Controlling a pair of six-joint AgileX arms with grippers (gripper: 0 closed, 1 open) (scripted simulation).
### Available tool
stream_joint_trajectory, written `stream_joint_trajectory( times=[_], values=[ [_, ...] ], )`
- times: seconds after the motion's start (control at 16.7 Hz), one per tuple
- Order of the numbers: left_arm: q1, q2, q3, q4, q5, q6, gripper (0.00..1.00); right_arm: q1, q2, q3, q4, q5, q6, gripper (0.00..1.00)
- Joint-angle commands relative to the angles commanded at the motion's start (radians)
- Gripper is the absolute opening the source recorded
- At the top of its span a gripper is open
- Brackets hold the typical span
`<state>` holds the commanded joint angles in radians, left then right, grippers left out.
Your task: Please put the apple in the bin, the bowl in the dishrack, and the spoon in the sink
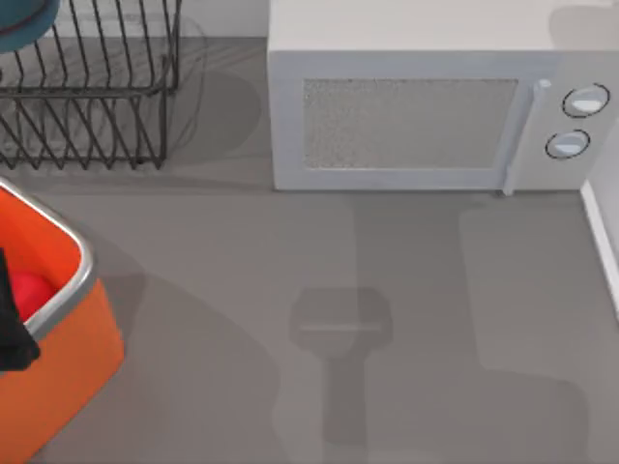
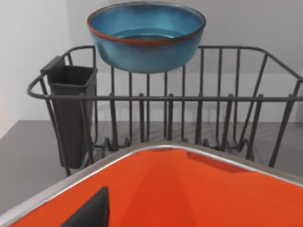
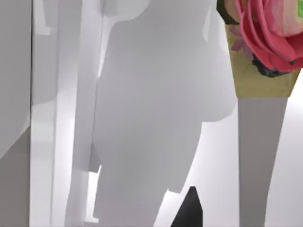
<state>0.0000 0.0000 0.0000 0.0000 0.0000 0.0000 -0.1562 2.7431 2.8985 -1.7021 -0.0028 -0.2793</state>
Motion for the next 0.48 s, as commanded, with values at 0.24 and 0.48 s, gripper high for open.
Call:
stream_joint_trajectory(
  times=[0.24,0.48],
  values=[
    [0.000,0.000,0.000,0.000,0.000,0.000,1.00,0.001,0.002,0.004,-0.001,0.000,0.001,0.00],
    [0.000,0.000,0.000,0.000,0.000,0.000,1.00,-0.003,-0.016,-0.037,0.033,-0.002,0.002,0.00]
  ],
)
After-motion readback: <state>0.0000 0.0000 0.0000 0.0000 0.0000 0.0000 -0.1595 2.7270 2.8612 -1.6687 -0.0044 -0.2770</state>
